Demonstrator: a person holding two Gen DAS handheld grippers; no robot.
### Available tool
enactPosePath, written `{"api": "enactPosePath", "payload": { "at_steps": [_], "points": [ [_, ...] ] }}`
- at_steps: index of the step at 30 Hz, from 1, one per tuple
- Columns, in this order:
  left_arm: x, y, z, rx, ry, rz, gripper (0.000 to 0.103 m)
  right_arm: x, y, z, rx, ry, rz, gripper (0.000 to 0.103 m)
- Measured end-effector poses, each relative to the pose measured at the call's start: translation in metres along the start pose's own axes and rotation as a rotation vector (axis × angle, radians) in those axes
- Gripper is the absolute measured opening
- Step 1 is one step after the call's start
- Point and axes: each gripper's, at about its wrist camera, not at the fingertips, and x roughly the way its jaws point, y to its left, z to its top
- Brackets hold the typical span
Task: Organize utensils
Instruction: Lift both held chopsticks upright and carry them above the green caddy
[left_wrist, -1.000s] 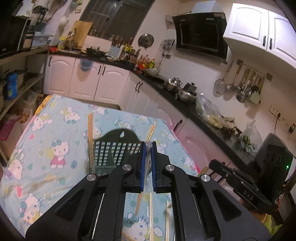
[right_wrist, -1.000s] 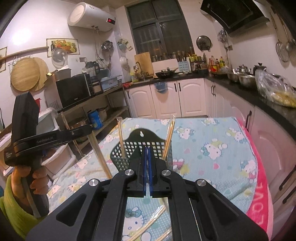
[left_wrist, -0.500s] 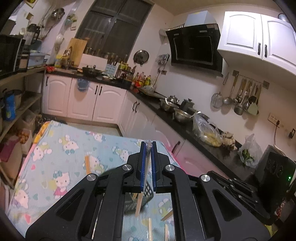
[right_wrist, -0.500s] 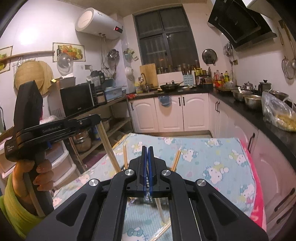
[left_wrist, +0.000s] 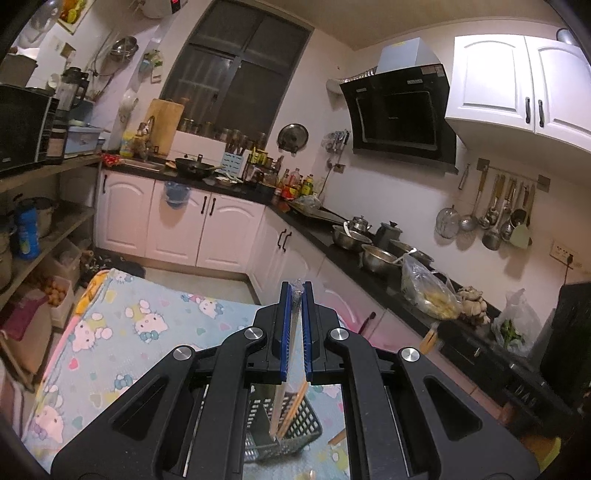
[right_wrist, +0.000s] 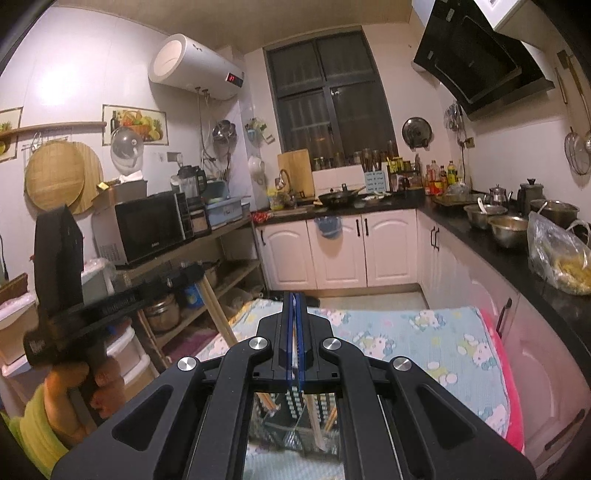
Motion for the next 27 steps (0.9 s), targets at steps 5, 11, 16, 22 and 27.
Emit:
{"api": "enactPosePath", "payload": {
  "at_steps": [5, 11, 16, 22, 27],
  "points": [
    [0.008, 0.002, -0.002, 0.006, -0.003, 0.01, 0.001, 0.01, 0.0, 0.012, -0.006, -0.018, -0.002, 0.002],
    [0.018, 0.008, -0.007, 0.006, -0.005, 0.027, 0.001, 0.02, -0.002, 0.016, -0.001, -0.021, 0.001, 0.002],
    [0.028, 0.014, -0.014, -0.005, 0.008, 0.032, 0.001, 0.035, -0.004, 0.016, 0.01, -0.015, 0.005, 0.002],
    [0.038, 0.016, -0.024, -0.013, 0.023, 0.031, 0.001, 0.05, -0.007, 0.003, 0.031, -0.003, 0.003, 0.002],
    [0.044, 0.021, -0.036, -0.014, 0.036, 0.035, 0.001, 0.058, -0.014, -0.011, 0.052, 0.008, 0.004, 0.002]
  ]
}}
